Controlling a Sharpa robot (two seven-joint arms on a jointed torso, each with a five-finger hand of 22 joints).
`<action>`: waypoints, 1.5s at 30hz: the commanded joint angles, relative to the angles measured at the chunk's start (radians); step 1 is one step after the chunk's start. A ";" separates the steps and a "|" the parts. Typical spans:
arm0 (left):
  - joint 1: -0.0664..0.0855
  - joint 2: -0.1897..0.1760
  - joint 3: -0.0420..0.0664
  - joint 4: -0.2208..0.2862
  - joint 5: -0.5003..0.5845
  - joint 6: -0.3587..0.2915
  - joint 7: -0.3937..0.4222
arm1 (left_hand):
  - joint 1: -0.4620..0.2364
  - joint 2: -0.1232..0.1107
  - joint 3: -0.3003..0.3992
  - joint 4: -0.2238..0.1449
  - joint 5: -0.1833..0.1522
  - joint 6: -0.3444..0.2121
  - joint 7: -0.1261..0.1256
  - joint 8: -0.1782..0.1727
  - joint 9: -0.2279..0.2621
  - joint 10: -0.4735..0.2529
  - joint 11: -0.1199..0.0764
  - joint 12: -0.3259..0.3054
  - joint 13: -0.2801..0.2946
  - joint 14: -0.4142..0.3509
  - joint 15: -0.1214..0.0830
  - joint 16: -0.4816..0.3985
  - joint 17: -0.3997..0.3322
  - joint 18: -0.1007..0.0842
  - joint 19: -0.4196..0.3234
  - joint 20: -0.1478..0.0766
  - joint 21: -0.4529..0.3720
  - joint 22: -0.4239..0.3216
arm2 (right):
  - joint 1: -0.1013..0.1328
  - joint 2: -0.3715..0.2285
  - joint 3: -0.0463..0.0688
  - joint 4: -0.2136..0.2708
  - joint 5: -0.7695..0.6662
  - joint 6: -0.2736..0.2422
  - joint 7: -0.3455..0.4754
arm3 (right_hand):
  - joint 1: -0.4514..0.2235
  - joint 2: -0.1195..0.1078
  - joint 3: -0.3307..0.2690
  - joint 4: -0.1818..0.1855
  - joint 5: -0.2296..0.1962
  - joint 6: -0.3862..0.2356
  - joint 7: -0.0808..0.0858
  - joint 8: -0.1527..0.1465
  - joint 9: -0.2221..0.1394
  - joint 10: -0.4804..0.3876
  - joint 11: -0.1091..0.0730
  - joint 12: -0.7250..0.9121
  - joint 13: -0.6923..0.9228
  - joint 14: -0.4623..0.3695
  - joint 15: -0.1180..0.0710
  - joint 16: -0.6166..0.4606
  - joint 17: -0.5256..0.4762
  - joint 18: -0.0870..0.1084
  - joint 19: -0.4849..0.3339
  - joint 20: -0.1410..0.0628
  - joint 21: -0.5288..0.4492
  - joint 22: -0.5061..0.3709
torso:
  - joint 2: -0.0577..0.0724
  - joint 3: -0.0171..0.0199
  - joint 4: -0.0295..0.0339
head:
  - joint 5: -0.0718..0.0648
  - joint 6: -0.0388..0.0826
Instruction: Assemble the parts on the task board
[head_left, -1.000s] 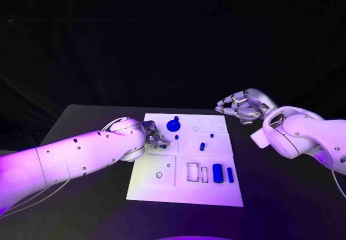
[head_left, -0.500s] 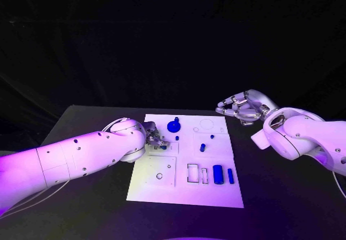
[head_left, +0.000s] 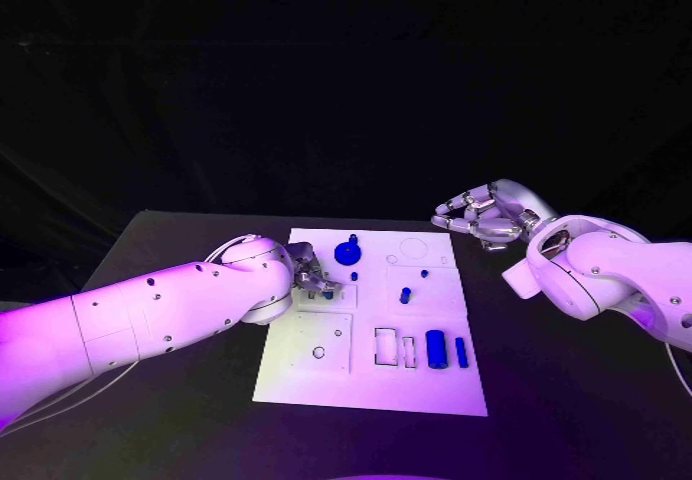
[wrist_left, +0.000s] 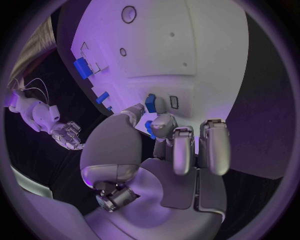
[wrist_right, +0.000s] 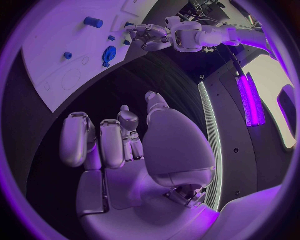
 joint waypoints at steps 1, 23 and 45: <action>0.003 0.001 0.002 0.006 0.003 0.003 -0.005 | -0.009 0.001 -0.005 -0.001 0.007 0.007 0.003 0.006 0.001 0.009 -0.001 0.005 0.002 0.097 -0.009 0.006 0.237 -0.010 0.006 0.001 0.005 0.067 | -0.001 0.001 0.000 -0.001 -0.013 0.012 0.000 | 0.008 -0.003 -0.005 0.001 -0.007 0.003 0.004 0.006 -0.001 -0.004 -0.003 0.006 -0.001 0.028 -0.007 -0.004 0.001 0.012 0.001 -0.003 -0.007 0.081 | 0.000 -0.0002 0.0003 | 0.001 0.001; 0.007 -0.008 0.011 0.017 0.009 -0.001 -0.005 | -0.006 0.003 -0.006 -0.002 0.007 0.008 0.002 0.006 0.001 0.009 -0.001 0.005 0.002 0.097 -0.009 0.006 0.237 -0.011 0.007 0.001 0.006 0.069 | -0.001 0.002 0.000 -0.003 -0.013 0.010 0.003 | 0.008 -0.002 -0.007 0.002 -0.008 0.003 0.004 0.006 -0.001 -0.003 -0.003 0.006 -0.001 0.028 -0.007 -0.005 0.000 0.012 0.001 -0.003 -0.007 0.081 | 0.000 -0.0014 -0.0005 | 0.001 0.005; 0.177 -0.037 0.044 -0.091 0.210 0.151 0.042 | 0.176 0.009 -0.137 -0.002 0.003 -0.112 0.086 -0.112 -0.113 -0.208 0.074 -0.338 -0.398 0.088 0.059 -0.013 0.214 -0.005 -0.048 0.070 -0.004 0.056 | -0.004 0.018 -0.002 -0.027 -0.029 -0.001 0.008 | 0.001 0.001 -0.014 0.007 -0.009 0.003 0.004 0.008 -0.001 -0.011 -0.003 -0.004 -0.013 0.027 -0.007 -0.010 -0.006 0.014 -0.002 -0.003 -0.015 0.078 | 0.001 -0.0023 -0.0006 | 0.005 0.025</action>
